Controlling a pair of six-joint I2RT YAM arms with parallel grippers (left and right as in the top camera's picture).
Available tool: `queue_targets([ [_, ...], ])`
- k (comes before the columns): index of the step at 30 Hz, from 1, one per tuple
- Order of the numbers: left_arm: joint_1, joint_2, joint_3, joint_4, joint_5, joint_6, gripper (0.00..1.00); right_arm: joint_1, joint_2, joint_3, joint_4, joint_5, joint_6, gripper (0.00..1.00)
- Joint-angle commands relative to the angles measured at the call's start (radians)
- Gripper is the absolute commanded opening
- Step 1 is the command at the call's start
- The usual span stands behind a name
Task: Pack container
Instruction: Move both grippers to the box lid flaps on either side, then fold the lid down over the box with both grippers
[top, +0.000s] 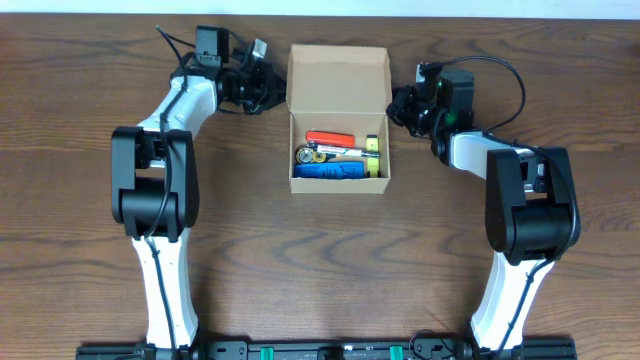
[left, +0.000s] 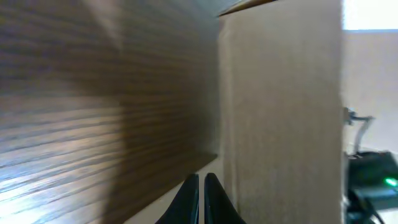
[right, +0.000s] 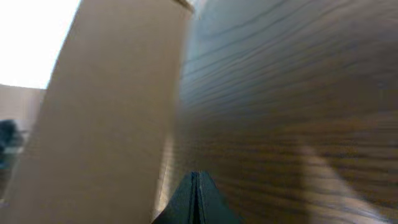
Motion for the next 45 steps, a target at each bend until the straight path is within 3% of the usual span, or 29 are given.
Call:
queue_targets([
  [1, 0.018, 0.0, 0.054, 0.006, 0.114, 0.026, 0.06, -0.011, 0.009, 0.017, 0.043, -0.126, -0.023, 0.01],
  [14, 0.023, -0.177, 0.055, -0.056, 0.129, 0.217, 0.06, -0.029, 0.005, 0.017, 0.349, -0.391, 0.039, 0.02],
  [18, 0.023, -0.237, 0.055, -0.171, 0.094, 0.327, 0.06, -0.029, -0.022, 0.017, 0.38, -0.449, 0.057, 0.02],
  [24, 0.016, -0.329, 0.055, -0.473, -0.075, 0.555, 0.06, -0.012, -0.11, 0.017, 0.303, -0.529, 0.045, 0.02],
  [30, -0.025, -0.387, 0.055, -0.699, -0.238, 0.687, 0.06, 0.04, -0.212, 0.017, -0.027, -0.509, -0.149, 0.02],
  [38, -0.106, -0.404, 0.049, -0.884, -0.401, 0.749, 0.06, 0.114, -0.415, 0.017, -0.801, -0.122, -0.586, 0.02],
  [45, -0.165, -0.404, -0.016, -0.879, -0.429, 0.747, 0.06, 0.193, -0.501, 0.017, -1.085, 0.205, -0.656, 0.01],
])
